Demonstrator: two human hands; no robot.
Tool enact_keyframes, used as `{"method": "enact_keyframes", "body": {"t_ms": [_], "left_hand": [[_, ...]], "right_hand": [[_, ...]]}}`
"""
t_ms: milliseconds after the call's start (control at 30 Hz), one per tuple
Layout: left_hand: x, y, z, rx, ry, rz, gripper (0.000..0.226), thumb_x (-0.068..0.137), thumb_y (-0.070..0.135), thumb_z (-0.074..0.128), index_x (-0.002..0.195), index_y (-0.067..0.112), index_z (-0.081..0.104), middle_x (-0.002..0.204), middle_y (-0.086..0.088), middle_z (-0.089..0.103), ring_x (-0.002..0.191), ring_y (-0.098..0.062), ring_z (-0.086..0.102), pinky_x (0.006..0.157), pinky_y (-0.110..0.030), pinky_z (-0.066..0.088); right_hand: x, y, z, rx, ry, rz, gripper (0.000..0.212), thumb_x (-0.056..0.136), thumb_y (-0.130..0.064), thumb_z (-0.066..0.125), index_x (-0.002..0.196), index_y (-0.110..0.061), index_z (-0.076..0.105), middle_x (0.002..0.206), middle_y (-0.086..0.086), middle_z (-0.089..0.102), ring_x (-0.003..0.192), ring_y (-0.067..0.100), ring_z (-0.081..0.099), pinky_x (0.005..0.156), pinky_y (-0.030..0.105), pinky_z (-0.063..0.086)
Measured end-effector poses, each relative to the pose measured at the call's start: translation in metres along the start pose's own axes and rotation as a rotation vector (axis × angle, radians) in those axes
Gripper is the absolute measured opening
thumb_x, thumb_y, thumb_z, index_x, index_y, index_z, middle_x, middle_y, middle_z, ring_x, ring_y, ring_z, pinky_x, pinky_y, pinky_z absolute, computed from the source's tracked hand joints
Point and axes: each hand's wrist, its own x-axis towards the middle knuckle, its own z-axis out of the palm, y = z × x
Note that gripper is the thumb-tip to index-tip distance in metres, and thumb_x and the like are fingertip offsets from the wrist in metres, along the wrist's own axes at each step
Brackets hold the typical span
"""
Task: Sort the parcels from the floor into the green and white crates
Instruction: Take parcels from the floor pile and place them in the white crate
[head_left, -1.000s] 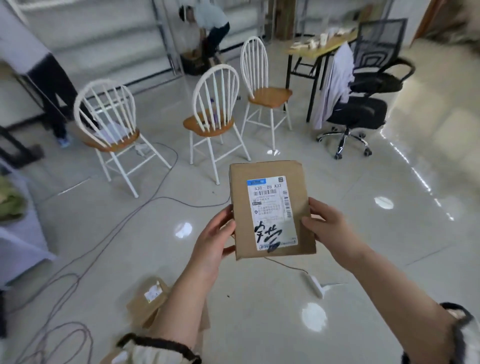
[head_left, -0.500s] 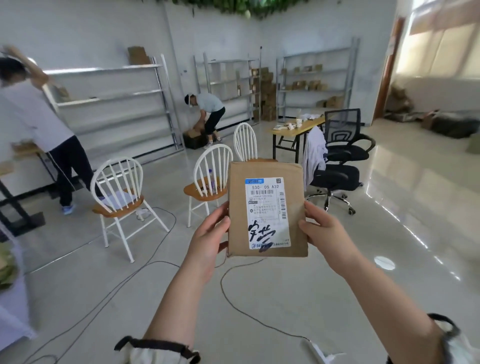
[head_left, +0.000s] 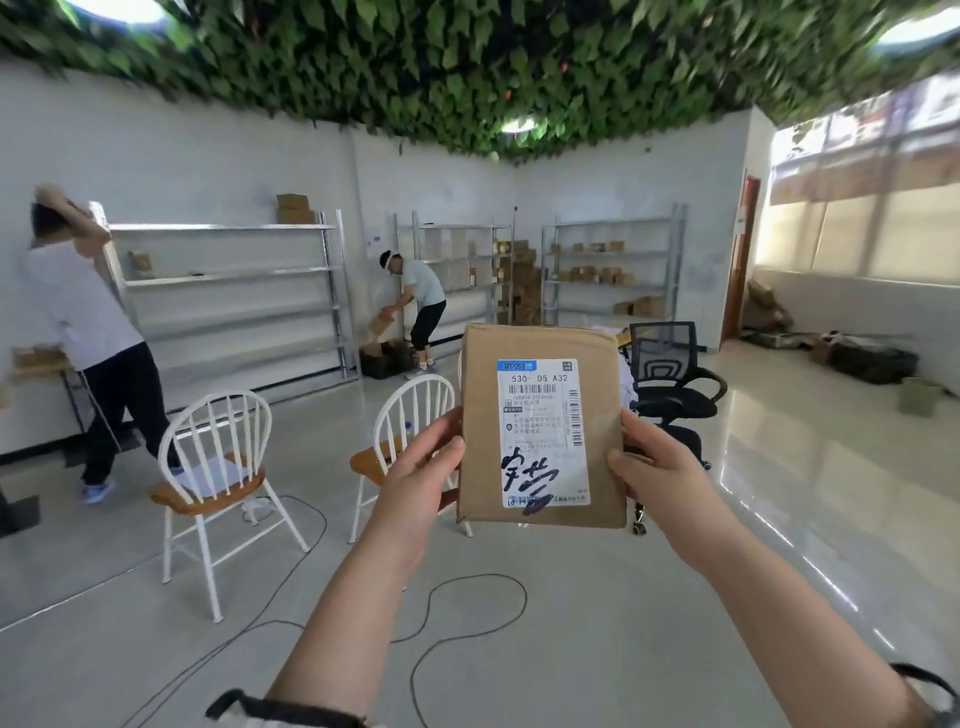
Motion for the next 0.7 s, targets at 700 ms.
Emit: {"method": "enact_keyframes", "body": {"t_ms": [700], "left_hand": [[0.018, 0.018, 0.002, -0.085, -0.343, 0.06, 0.033, 0.098, 0.022, 0.05, 0.112, 0.05, 0.062, 0.114, 0.02, 0.068, 0.101, 0.001, 0.065, 0.064, -0.016, 0.052]], "right_hand": [[-0.048, -0.034, 0.007, -0.045, 0.303, 0.01, 0.067, 0.094, 0.004, 0.041, 0.097, -0.059, 0.064, 0.095, -0.022, 0.07, 0.089, 0.002, 0.068, 0.085, 0.03, 0.051]]}}
